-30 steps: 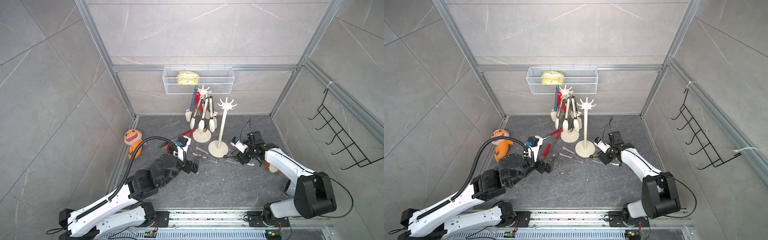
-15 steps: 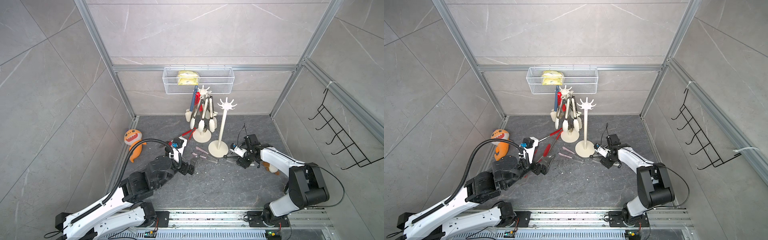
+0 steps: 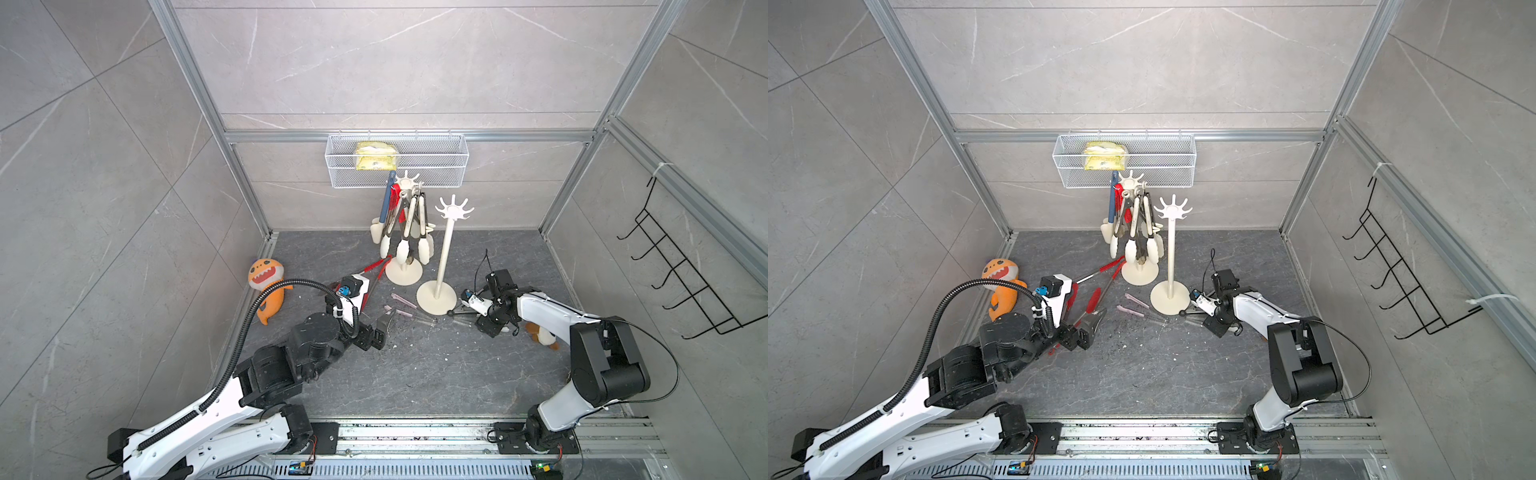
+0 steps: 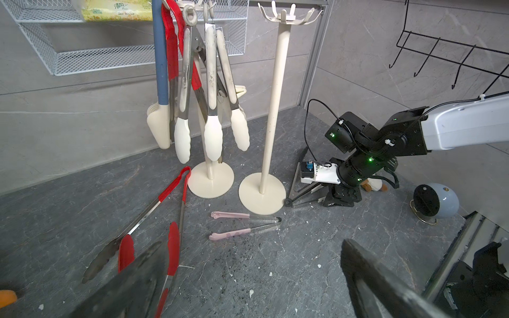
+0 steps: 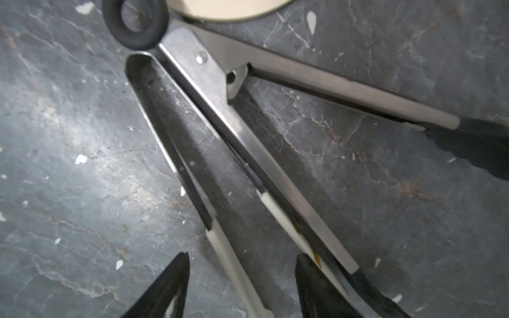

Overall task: Hang food tongs on kitchen utensil racks
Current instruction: Pick up the food tongs from the center of the board.

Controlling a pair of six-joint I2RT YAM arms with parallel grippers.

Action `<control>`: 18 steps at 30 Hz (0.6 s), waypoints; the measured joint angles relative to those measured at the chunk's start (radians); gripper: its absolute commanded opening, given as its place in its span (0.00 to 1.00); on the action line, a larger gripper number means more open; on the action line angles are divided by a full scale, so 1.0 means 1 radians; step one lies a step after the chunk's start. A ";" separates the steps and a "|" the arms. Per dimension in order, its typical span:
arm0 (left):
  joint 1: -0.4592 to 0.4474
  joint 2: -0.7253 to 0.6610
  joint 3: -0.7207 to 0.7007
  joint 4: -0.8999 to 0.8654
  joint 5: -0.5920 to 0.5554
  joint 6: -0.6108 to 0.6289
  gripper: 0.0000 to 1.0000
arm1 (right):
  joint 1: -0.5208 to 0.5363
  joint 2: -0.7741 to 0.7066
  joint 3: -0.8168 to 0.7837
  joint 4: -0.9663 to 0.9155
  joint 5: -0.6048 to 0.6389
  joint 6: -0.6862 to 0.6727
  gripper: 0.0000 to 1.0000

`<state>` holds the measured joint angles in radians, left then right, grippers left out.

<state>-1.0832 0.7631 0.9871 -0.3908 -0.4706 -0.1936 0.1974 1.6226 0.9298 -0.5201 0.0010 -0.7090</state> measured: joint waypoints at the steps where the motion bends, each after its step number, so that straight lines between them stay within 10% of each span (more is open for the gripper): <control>1: 0.000 0.000 0.000 0.000 -0.001 0.000 1.00 | -0.002 0.004 0.000 0.001 0.001 -0.002 0.58; 18: 0.000 -0.012 0.000 -0.006 -0.018 -0.007 1.00 | -0.006 0.040 0.000 0.022 -0.017 -0.001 0.35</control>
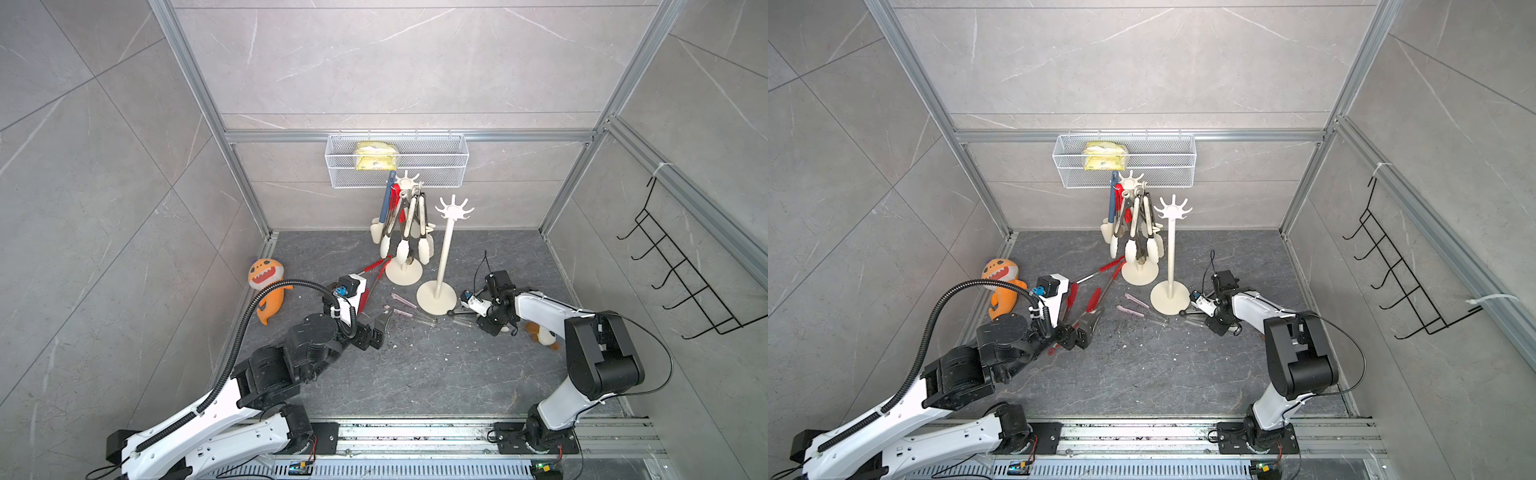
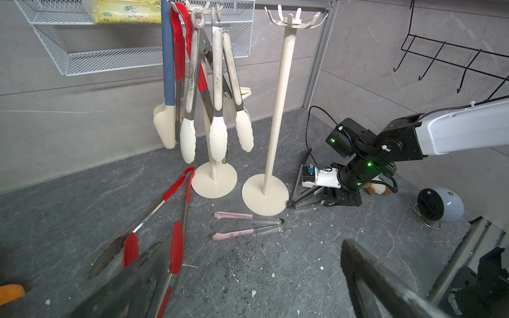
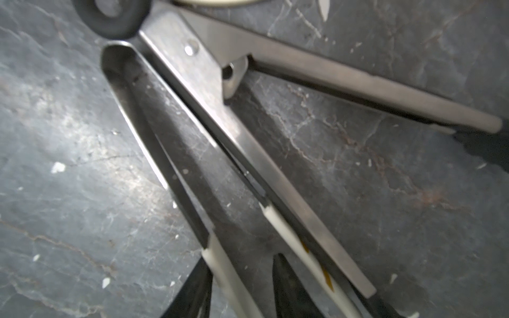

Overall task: Hang food tongs on kitchen utensil racks
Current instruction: Pick up the food tongs from the center of the board.

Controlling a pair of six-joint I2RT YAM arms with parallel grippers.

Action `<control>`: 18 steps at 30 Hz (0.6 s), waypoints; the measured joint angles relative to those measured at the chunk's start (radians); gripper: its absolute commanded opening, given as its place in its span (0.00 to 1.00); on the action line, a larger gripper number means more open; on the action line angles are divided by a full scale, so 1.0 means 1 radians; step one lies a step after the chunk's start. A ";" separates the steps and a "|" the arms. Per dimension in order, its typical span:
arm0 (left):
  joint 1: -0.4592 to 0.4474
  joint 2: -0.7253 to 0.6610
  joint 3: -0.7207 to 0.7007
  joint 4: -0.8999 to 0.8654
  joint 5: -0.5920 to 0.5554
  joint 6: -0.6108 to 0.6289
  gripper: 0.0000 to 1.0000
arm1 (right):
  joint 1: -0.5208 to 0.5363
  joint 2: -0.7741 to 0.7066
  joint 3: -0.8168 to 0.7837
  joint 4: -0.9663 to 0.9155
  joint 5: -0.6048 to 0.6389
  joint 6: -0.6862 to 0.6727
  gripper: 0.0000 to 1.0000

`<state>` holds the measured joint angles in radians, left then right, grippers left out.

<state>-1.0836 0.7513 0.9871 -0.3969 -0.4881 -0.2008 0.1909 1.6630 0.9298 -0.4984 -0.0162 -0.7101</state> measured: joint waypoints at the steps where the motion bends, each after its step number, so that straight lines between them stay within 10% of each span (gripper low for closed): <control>1: 0.000 0.000 0.000 0.000 0.000 -0.001 1.00 | 0.000 0.000 0.000 0.000 -0.005 -0.001 0.35; 18: 0.000 -0.022 -0.021 0.000 -0.008 -0.011 1.00 | 0.000 0.000 0.000 -0.003 -0.056 -0.001 0.25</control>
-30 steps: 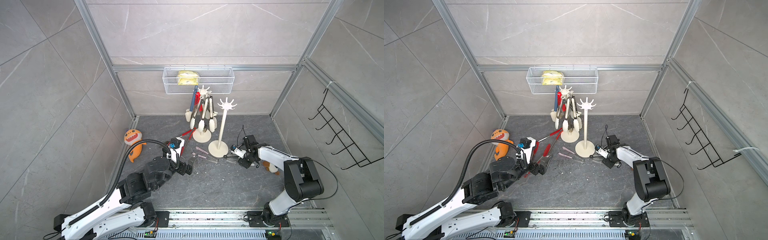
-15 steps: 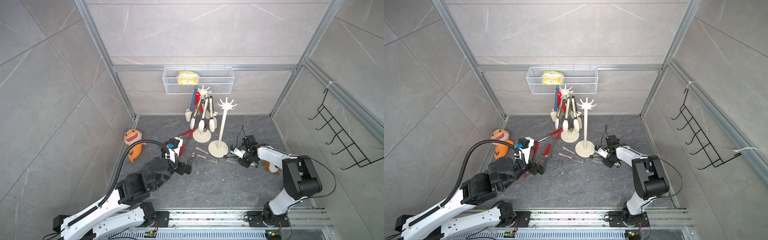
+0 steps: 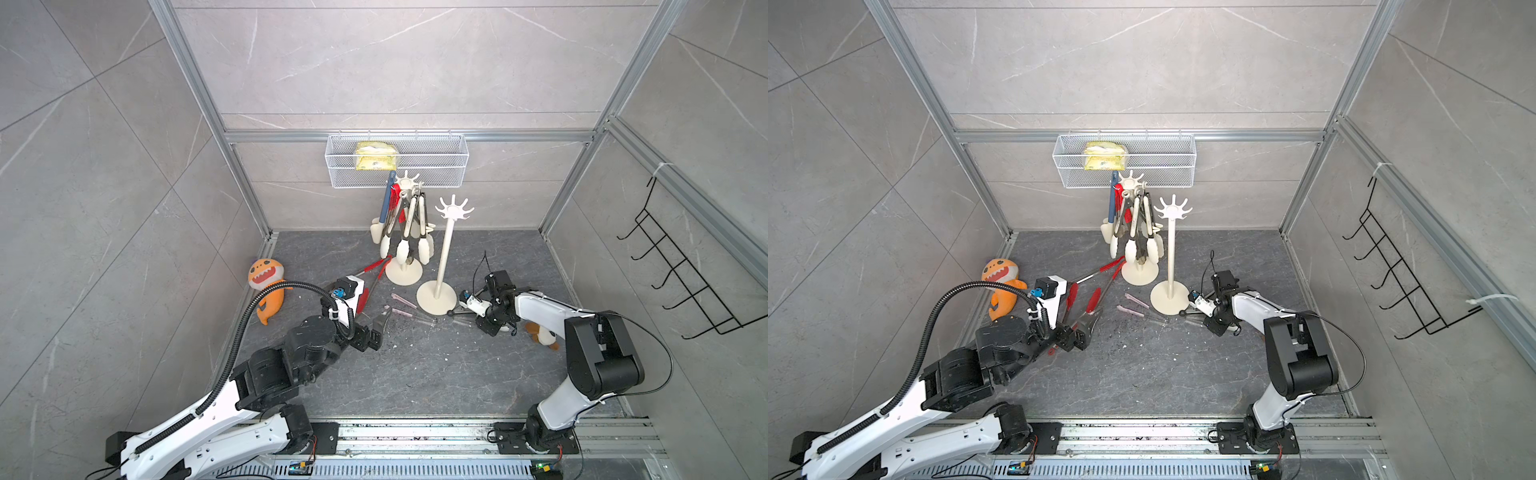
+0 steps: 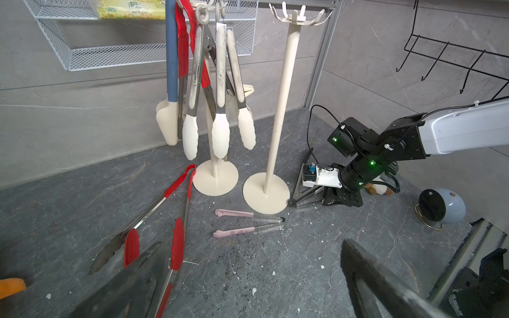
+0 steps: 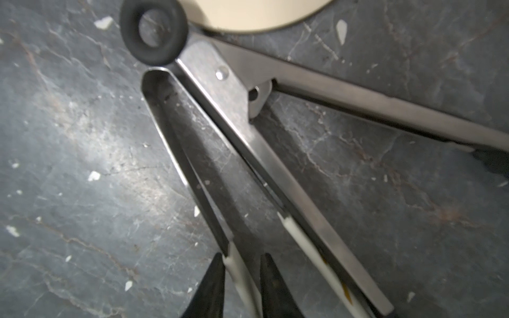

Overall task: Hang food tongs on kitchen utensil racks
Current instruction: Pick up the food tongs from the center of the board.

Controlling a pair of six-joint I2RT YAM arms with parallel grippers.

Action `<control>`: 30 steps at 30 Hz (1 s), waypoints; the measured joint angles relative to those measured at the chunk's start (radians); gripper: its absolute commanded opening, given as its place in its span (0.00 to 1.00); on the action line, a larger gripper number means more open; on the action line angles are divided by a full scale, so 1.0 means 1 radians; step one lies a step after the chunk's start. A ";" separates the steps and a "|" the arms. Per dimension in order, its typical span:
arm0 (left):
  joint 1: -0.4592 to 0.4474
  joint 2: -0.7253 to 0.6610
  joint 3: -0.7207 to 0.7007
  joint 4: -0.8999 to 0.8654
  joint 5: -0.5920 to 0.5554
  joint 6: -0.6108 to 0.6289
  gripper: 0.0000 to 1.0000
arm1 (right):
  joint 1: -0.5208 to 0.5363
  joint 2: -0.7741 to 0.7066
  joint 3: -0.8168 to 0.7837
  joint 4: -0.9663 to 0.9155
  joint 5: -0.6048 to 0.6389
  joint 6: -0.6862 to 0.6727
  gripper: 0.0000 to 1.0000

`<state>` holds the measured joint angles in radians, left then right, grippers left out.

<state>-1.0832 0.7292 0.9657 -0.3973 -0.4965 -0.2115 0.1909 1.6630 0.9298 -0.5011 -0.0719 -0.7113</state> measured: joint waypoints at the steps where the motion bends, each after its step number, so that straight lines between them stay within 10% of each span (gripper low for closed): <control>1: 0.000 -0.003 -0.001 0.000 0.000 0.000 1.00 | 0.000 0.000 0.000 0.000 0.000 0.000 0.25; 30: 0.000 -0.041 -0.022 0.000 -0.005 -0.002 1.00 | -0.002 -0.003 0.000 -0.029 -0.056 0.005 0.06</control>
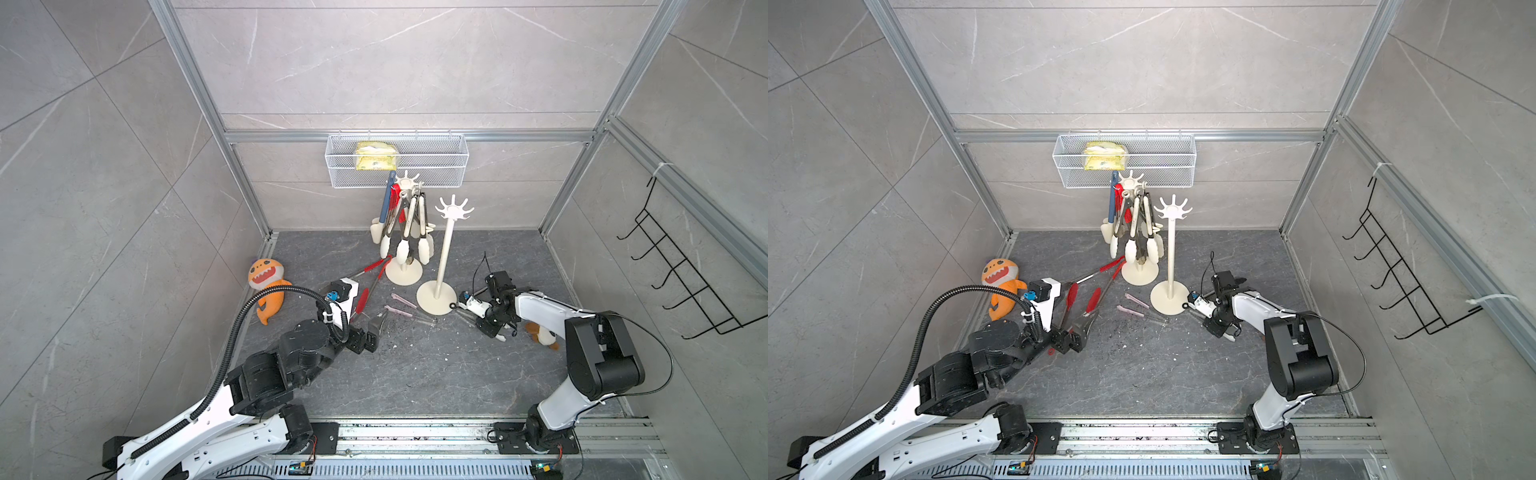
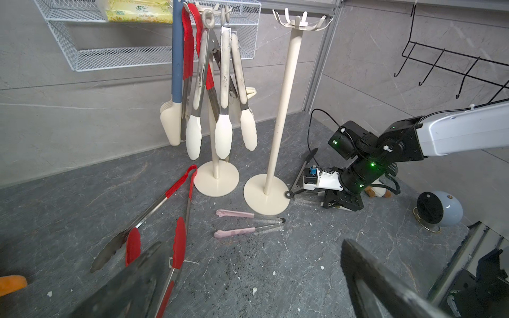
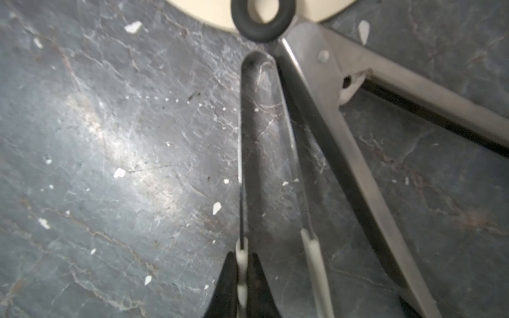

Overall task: Hang food tongs on kitchen utensil racks
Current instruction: Pick up the food tongs from the center of the board.

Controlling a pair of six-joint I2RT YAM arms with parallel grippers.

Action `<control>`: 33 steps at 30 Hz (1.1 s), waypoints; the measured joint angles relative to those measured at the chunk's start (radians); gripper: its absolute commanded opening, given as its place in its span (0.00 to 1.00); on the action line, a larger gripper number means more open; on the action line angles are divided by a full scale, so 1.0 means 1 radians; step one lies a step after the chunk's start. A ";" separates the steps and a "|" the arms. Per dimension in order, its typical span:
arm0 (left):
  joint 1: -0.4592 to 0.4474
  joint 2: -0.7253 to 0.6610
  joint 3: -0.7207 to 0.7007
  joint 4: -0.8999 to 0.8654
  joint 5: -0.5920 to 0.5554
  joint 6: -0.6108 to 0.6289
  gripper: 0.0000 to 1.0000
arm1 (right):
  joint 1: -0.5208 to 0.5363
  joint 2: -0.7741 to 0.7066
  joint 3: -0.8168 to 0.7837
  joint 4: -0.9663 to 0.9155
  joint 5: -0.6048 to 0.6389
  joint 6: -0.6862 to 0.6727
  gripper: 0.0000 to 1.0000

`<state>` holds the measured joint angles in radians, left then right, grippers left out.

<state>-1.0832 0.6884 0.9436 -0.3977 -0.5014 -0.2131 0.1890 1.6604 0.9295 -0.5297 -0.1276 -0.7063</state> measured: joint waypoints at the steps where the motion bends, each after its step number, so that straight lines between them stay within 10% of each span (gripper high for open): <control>1: 0.000 -0.001 0.000 0.000 -0.001 0.000 1.00 | 0.000 -0.002 0.000 -0.006 -0.010 0.000 0.06; 33: 0.000 0.039 -0.002 0.024 -0.002 0.001 1.00 | 0.000 -0.290 0.045 0.051 -0.442 0.212 0.00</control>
<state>-1.0832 0.7269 0.9413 -0.3737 -0.5034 -0.2119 0.1894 1.3708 0.9745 -0.4782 -0.5697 -0.4942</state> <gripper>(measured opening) 0.996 0.075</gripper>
